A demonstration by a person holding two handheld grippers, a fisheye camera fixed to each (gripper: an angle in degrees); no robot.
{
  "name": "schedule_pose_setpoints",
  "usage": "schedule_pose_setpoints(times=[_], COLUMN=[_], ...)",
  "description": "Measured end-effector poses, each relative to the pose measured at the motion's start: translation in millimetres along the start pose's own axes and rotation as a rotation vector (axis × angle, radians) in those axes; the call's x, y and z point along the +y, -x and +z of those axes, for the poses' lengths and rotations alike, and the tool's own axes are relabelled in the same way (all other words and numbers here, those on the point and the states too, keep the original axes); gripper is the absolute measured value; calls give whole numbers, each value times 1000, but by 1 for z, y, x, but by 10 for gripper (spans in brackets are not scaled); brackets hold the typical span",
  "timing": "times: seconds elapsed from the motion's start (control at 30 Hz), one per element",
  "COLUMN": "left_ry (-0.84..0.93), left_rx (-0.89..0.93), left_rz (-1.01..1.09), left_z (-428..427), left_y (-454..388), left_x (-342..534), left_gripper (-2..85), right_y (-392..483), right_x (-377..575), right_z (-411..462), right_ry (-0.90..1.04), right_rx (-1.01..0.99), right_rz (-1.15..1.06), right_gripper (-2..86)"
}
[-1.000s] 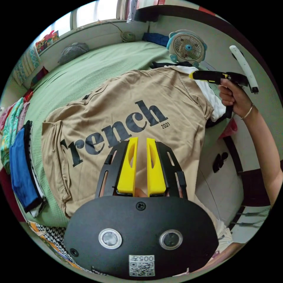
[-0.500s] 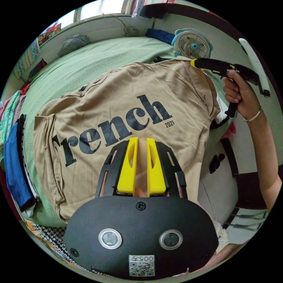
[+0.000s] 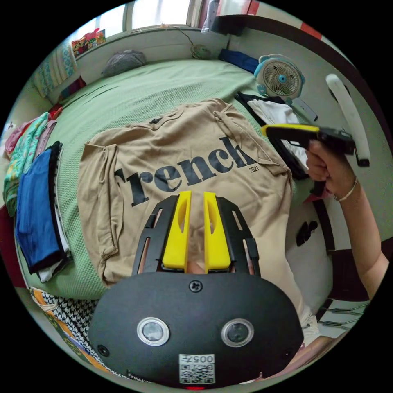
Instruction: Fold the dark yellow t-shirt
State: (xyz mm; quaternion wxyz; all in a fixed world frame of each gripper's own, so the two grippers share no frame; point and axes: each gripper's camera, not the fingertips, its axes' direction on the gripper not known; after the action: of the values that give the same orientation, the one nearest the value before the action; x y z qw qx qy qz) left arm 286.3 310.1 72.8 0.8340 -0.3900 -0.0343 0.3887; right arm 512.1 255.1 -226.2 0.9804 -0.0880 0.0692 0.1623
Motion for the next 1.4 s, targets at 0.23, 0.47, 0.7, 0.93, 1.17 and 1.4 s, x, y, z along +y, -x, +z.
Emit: schedule_pose_setpoints(times=[0.23,0.47,0.7,0.93,1.17,1.4], left_ry=[12,13,6,3,-4,-50], left_rx=[-23,-54,-67,-62,-99,-128], left_rz=[-44,-97,-165,-210,-277,-277], left_z=[-12,-33,-50,-62,-67,-73], left_y=[17,35,56,76,110,148], left_x=[15,35,53,63,58,19], left_gripper=[62,62,64,66,66,78], right_y=[7,2,-8,-10,-26,-37], right_x=[36,35,40,45,33,7], right_z=[14,9,-17,-8,-19,-1], right_ry=[17,19,-3,81,2,-2], right_rx=[2,34,-127,-68,-53,-7], right_rz=[0,-11,-16,0,54,82], right_gripper=[64,-5,6,44,58,62])
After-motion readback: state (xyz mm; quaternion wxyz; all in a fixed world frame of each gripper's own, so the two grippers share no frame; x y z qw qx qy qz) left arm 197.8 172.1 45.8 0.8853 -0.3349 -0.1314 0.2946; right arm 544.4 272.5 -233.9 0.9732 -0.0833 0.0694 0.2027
